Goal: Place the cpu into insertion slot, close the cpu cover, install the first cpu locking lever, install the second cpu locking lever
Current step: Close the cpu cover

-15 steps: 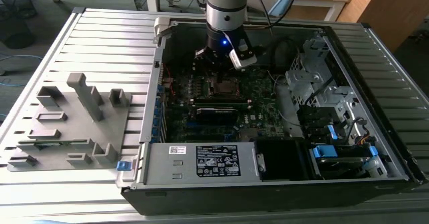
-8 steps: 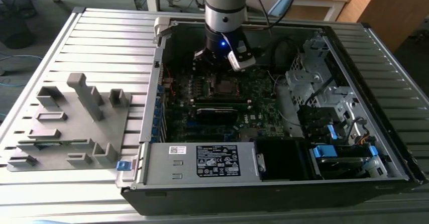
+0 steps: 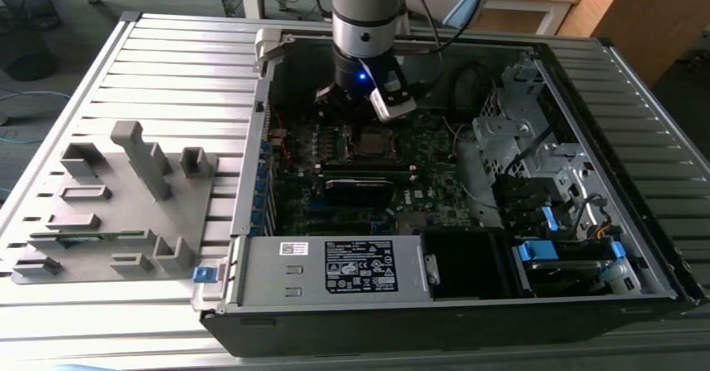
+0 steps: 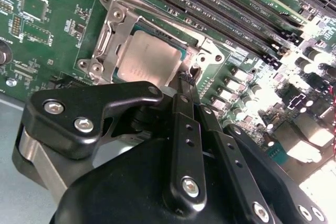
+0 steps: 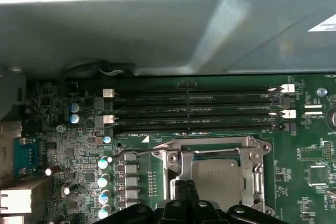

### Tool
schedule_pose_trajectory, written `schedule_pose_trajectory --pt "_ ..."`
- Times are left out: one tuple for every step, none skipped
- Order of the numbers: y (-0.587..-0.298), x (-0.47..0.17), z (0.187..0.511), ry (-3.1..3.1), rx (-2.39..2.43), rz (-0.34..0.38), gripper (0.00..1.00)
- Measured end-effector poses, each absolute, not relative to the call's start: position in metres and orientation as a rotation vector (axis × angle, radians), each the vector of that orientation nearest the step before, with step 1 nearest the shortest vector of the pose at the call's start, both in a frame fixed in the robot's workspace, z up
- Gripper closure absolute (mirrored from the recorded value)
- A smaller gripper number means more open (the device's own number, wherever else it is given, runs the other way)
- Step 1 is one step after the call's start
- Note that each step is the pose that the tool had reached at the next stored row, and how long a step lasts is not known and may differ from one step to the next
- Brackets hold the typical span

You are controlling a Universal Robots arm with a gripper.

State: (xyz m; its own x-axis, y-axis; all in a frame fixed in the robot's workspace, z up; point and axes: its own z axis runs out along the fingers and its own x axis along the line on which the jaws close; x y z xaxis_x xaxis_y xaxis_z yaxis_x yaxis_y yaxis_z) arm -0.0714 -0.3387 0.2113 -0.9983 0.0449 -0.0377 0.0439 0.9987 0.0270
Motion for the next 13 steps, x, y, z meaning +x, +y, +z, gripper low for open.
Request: schedule_pose_trajectory --pt "-0.3387 -0.0718 0.2105 3.102 0.069 0.041 0.9" --pt "-0.3388 -0.0721 0.2098 3.102 0.069 0.041 0.9" --pt "-0.3388 -0.0723 0.2094 3.102 0.069 0.041 0.9" --pt "-0.3388 -0.0724 0.2094 3.102 0.069 0.04 0.9" --pt "-0.3388 -0.0724 0.2094 3.102 0.069 0.04 0.9" --pt "-0.3388 -0.0724 0.2094 3.102 0.069 0.04 0.9" --pt "-0.3388 -0.0724 0.2093 3.102 0.069 0.04 0.9" --pt "-0.3388 -0.0724 0.2093 3.102 0.069 0.041 0.9" --pt "-0.3388 -0.0724 0.2093 3.102 0.069 0.041 0.9" --pt "-0.3388 -0.0726 0.2092 3.102 0.069 0.041 0.9" --pt "-0.3388 -0.0728 0.2088 3.102 0.069 0.041 0.9" --pt "-0.3387 -0.0728 0.2082 3.102 0.069 0.041 0.9" --pt "-0.3387 -0.0729 0.2074 3.102 0.069 0.041 0.9"
